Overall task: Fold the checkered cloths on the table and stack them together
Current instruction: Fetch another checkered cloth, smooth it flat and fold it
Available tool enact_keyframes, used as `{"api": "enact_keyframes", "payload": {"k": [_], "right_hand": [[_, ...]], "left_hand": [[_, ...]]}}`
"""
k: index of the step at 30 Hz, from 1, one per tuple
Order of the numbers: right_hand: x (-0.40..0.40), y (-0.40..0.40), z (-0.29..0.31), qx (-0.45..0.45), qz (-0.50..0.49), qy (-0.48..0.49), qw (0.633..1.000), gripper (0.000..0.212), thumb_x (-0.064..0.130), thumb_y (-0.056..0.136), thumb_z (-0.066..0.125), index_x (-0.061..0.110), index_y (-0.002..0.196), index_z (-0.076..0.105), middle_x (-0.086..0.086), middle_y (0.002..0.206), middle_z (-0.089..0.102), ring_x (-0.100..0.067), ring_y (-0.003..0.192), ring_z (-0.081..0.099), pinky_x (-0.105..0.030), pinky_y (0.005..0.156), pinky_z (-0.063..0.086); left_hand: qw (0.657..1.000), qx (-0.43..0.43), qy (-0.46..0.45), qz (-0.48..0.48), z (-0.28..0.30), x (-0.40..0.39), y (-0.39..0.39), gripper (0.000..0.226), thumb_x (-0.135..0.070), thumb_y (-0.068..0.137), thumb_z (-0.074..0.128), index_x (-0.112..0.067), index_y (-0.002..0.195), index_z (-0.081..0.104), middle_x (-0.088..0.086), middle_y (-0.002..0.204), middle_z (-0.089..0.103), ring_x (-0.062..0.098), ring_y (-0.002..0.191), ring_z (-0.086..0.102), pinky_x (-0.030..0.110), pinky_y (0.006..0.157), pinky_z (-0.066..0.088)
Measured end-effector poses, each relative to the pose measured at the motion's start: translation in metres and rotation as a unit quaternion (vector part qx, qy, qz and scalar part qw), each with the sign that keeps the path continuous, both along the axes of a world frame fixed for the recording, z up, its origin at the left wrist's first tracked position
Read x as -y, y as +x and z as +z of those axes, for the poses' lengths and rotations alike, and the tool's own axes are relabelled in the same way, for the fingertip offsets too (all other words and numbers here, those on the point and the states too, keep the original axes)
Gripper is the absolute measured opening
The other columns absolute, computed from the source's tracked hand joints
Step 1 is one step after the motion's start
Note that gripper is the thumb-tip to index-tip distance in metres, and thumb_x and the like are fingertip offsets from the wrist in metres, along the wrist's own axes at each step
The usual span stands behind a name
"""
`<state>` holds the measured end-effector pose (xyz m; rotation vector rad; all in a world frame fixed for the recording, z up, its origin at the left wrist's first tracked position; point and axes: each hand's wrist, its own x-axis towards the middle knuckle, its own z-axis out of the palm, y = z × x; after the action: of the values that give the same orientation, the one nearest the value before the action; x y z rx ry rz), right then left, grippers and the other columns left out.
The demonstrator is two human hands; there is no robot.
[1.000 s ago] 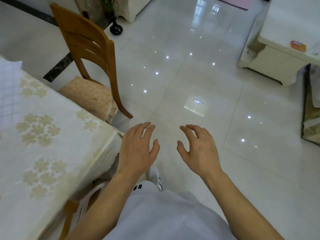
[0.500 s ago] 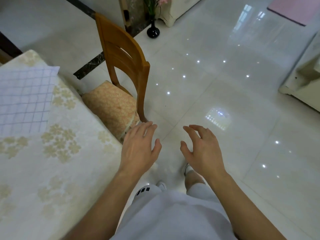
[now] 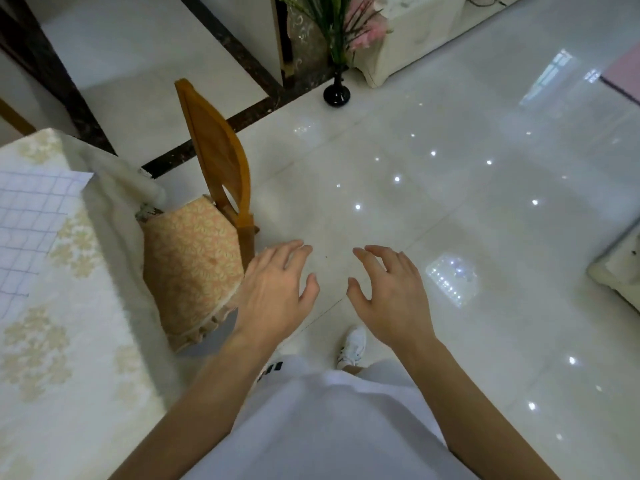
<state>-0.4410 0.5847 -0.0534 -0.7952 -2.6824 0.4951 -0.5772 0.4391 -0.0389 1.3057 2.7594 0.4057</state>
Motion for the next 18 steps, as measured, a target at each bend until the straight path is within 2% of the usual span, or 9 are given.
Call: {"api": "enact_keyframes", "payload": {"k": [10,18], "right_hand": [[-0.123,-0.043,-0.002,0.016,0.064,-0.012,0.998,0.044,0.036,0.089,0.052,0.015,0.127,0.063,-0.007,0.124,0.064,-0.024,0.114,0.059,-0.05,0.1,0.049],[-0.18,-0.11,-0.006,0.002,0.106,0.002,0.994,0.042,0.026,0.085,0.069,0.015,0.125,0.064,-0.008,0.122,0.065,-0.027,0.111,0.06,-0.05,0.099,0.049]], "left_hand": [[0.997,0.031,-0.013,0.073,0.012,-0.107,-0.03,0.045,-0.039,0.092,0.044,-0.018,0.129,0.059,0.001,0.134,0.06,0.021,0.12,0.056,0.042,0.096,0.05],[0.994,0.029,-0.01,0.108,0.01,-0.156,-0.079,0.041,-0.036,0.093,0.049,-0.018,0.128,0.06,0.001,0.134,0.06,0.021,0.122,0.055,0.04,0.101,0.045]]}}
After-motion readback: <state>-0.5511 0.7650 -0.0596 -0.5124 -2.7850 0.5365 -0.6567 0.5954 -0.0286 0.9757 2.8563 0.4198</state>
